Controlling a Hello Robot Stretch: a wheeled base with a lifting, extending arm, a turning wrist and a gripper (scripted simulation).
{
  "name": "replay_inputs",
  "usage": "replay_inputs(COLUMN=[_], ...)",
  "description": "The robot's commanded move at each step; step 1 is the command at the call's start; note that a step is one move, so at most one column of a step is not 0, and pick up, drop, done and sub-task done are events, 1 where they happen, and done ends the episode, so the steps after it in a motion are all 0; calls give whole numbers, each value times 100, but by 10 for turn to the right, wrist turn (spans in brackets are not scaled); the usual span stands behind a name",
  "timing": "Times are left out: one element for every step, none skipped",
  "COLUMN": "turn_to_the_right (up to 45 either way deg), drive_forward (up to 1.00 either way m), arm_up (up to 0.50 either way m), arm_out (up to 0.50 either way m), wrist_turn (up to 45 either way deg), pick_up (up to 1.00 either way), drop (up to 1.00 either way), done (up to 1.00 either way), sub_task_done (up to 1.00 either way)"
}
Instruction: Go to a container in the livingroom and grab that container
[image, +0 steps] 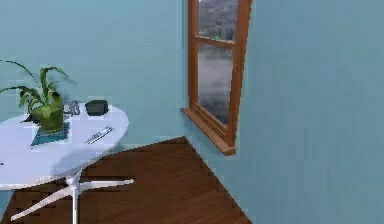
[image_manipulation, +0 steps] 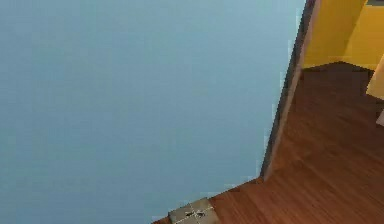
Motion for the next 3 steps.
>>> replay_inputs(turn_to_the_right=[0, -450, -450], drive_forward=[90, 0, 0], arm_up=[0, 0, 0], arm_out=[0, 0, 0], wrist_turn=[0, 0, 0], pick_up=[0, 0, 0], drop=[0, 0, 0], done=[0, 0, 0], sub_task_done=[0, 0, 0])
